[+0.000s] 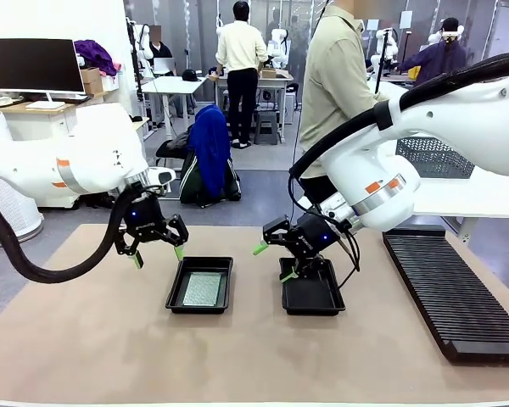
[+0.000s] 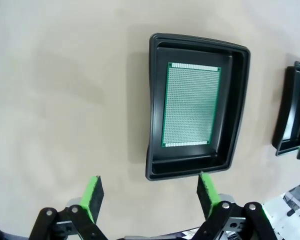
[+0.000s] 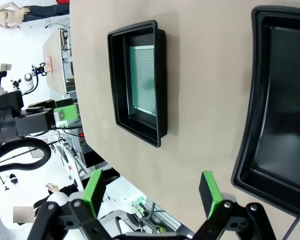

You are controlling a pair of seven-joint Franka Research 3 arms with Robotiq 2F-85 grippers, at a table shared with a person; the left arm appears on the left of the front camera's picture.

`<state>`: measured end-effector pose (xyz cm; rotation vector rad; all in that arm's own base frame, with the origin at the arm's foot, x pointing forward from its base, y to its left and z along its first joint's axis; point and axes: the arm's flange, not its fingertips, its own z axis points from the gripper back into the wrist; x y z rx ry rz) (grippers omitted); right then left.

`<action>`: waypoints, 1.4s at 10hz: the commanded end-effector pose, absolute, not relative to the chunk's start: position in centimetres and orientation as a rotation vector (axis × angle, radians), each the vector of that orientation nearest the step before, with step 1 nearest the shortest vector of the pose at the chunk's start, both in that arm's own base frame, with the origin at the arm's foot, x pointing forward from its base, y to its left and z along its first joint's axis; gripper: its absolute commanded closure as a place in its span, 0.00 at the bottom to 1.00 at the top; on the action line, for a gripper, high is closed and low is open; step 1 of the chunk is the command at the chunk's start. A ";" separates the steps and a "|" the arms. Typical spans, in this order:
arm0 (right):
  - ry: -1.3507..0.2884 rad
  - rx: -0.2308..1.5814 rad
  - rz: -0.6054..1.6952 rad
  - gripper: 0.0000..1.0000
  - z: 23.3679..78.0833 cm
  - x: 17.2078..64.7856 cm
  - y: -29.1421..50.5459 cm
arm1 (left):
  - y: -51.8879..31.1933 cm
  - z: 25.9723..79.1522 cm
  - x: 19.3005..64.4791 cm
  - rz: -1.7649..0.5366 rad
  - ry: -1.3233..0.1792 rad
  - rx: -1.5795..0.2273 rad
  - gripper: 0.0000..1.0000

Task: Inspect and transfer BCBs to ESD trays.
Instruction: Pick up the ESD tray and place it on the left side of the table.

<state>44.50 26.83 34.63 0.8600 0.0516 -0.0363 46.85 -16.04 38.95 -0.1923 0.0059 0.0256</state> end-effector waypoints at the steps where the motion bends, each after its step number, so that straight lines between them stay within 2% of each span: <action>1: 0.046 0.903 -0.023 0.00 34.0 43.9 26.1 | -17.3 38.0 48.0 0.019 -0.001 -0.132 0.00; 9: 0.053 0.919 -0.029 0.00 33.6 43.5 26.7 | -19.1 34.5 50.3 -0.018 -0.124 -0.029 0.00; 11: 0.061 0.873 -0.052 0.00 34.1 44.2 26.7 | -19.5 33.8 50.7 -0.027 -0.154 -0.011 0.00; 14: 0.061 0.873 -0.052 0.00 34.1 44.2 26.7 | -20.3 32.4 50.8 -0.038 -0.135 -0.007 0.00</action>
